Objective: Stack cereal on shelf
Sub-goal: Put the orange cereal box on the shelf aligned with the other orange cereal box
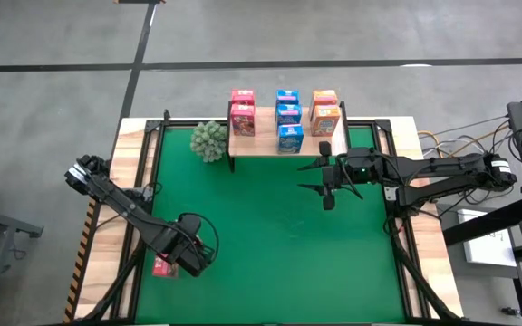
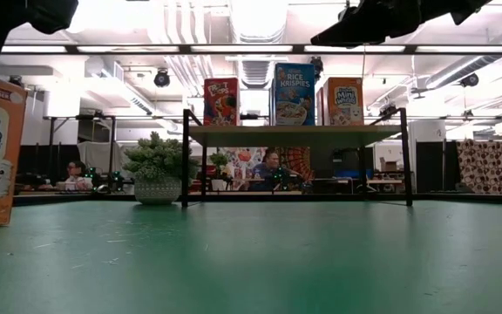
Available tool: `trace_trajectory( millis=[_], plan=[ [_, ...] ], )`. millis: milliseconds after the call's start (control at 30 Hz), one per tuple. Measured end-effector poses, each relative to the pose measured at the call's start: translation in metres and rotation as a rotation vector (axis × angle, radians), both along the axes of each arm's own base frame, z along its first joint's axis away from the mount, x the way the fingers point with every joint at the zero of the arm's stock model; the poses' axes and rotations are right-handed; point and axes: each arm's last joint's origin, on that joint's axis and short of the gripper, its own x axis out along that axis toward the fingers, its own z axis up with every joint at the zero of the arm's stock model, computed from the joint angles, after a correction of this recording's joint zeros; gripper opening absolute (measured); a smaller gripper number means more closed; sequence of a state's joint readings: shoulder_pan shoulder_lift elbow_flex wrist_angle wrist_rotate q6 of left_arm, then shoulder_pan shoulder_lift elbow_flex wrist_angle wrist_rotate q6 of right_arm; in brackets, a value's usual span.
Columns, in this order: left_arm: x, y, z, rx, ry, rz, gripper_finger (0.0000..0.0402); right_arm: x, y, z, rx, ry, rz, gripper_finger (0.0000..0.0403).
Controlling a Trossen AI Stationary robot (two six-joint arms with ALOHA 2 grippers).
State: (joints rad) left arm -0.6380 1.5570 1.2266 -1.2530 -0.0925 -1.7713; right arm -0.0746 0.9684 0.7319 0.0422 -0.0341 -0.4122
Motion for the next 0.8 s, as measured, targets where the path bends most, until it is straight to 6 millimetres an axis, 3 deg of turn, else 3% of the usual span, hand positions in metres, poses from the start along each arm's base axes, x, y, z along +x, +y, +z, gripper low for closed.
trace_trajectory(
  millis=[267, 533, 800],
  plan=[
    [0.003, -0.002, 0.008, -0.014, -0.02, -0.058, 0.017, 0.0, 0.0, 0.0, 0.001, 0.0, 0.0, 0.0185],
    [0.02, 0.002, 0.044, -0.009, -0.141, -0.195, 0.0169, -0.011, 0.001, 0.008, 0.023, -0.016, -0.005, 0.0185],
    [0.048, 0.029, 0.084, 0.124, -0.308, -0.402, 0.0169, -0.025, 0.015, 0.014, 0.075, -0.013, 0.11, 0.0185]
  ],
)
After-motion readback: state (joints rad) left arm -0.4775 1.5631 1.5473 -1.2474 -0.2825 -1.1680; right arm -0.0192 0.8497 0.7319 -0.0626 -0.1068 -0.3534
